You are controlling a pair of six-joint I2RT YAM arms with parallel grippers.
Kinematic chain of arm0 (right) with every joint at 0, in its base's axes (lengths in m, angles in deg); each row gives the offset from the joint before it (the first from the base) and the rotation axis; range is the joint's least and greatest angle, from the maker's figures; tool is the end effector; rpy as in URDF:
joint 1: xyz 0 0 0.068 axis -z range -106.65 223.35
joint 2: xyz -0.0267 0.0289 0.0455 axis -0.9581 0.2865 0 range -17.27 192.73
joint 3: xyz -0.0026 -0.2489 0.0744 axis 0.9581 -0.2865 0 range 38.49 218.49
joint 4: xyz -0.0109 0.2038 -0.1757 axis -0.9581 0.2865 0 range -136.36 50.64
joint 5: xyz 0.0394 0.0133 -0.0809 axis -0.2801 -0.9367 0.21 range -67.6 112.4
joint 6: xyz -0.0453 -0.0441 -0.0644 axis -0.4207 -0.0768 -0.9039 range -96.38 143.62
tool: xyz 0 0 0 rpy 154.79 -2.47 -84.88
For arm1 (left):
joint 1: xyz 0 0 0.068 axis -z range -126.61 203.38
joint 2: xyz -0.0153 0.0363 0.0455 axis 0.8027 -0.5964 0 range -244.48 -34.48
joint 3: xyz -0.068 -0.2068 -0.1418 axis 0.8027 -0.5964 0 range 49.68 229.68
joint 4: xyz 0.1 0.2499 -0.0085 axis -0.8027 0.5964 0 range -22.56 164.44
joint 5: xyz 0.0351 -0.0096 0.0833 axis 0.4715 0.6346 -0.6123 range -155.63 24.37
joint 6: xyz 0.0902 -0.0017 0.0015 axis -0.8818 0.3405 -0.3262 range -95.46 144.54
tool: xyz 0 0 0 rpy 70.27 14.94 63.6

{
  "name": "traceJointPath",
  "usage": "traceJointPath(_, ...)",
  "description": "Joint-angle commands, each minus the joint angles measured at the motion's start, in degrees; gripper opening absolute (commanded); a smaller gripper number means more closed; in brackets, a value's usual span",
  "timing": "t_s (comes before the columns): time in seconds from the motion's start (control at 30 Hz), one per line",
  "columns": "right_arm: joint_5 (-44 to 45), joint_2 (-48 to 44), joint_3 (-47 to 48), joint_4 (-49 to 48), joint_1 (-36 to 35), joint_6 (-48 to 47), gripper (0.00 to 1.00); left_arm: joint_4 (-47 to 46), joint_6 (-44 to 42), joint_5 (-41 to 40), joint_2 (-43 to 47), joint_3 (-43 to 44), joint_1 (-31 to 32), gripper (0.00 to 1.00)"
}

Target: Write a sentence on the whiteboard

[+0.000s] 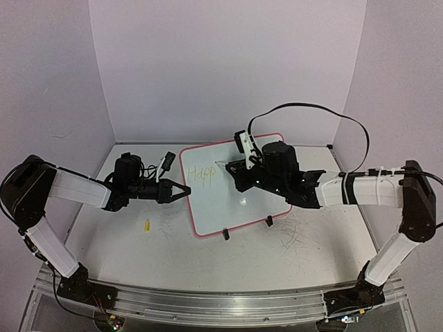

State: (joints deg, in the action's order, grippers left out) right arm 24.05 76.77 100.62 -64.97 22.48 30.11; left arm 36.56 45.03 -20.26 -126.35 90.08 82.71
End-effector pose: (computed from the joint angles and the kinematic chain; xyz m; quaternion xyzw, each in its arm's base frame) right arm 0.2763 0.3360 0.2448 -0.2880 0.7294 0.2878 0.5497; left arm 0.2817 -0.2239 0.1572 0.2774 0.7393 -0.5088 0.3430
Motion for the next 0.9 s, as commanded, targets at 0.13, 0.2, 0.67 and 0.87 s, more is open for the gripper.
traceJointPath(0.13, 3.98, -0.16, -1.02, -0.81, -0.01, 1.07, 0.00, 0.47, -1.59, 0.47, 2.10, 1.67, 0.28, 0.00)
traceJointPath(0.2, 3.95, -0.70, -1.36, -0.60, 0.00, 1.15, 0.00, 0.56, -1.59, 0.36, 2.22, 1.70, 0.25, 0.00)
traceJointPath(0.67, -2.71, -3.96, -4.80, -3.89, -0.05, 0.80, 0.00, 0.74, -1.59, 0.45, 1.87, 2.07, 0.22, 0.00)
traceJointPath(0.87, -2.64, -1.77, -3.44, -3.87, -0.08, 0.92, 0.00, 0.85, -1.59, 0.40, 1.89, 2.07, 0.23, 0.00)
